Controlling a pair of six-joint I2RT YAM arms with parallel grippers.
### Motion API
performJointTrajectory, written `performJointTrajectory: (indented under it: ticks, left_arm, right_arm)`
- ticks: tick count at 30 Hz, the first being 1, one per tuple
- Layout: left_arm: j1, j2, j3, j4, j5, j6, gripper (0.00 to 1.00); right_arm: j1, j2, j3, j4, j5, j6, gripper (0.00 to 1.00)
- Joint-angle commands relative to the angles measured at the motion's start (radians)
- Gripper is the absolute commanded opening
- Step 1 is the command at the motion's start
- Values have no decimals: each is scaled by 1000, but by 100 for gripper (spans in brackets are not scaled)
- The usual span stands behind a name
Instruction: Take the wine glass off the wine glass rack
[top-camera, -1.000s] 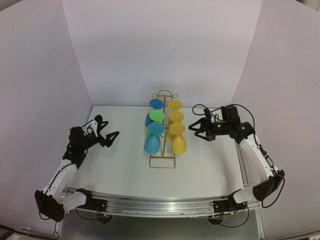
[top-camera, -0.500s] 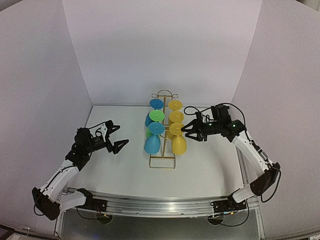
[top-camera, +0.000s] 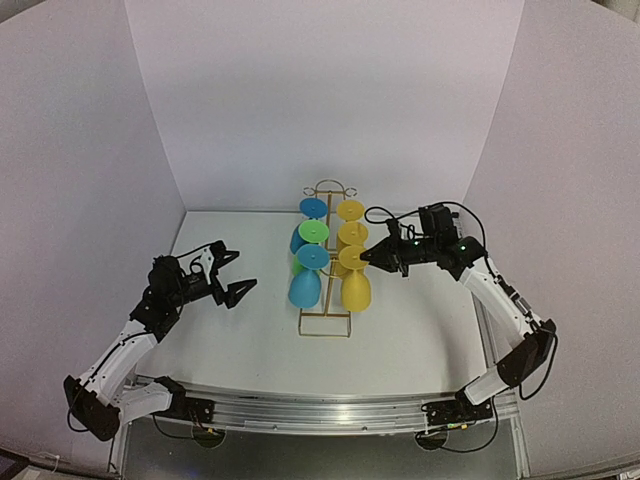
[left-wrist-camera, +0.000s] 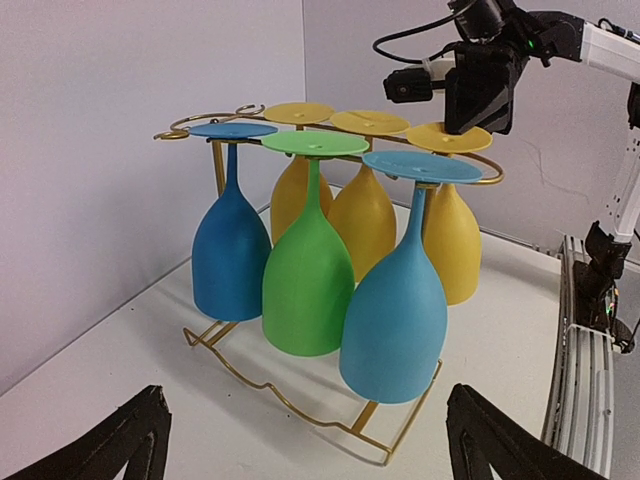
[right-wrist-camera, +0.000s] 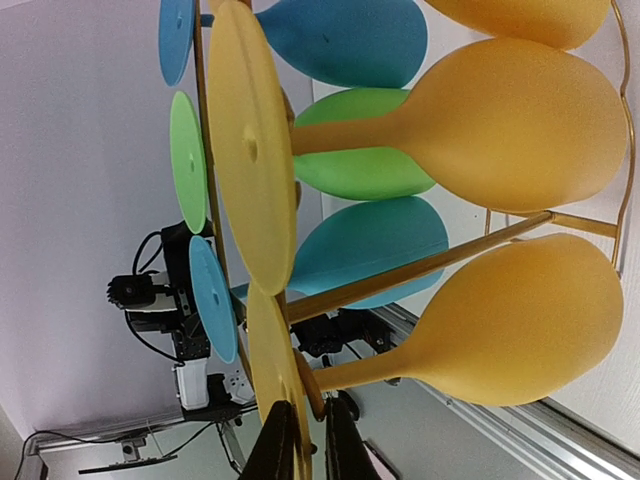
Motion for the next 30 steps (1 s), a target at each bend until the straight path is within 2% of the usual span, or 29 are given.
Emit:
performJointTrajectory:
  ticks: [1, 5, 30]
  left_arm:
    - [-3, -17, 32, -18, -3, 13, 96]
    - [-4, -16, 31, -23, -1, 14, 96]
    - [-4, -17, 28, -28, 17, 12, 96]
  right_arm:
    - [3, -4, 22, 20, -14, 20, 5]
    - [2, -8, 21, 20, -9, 30, 0]
    - [1, -64, -2, 21, 66, 48, 0]
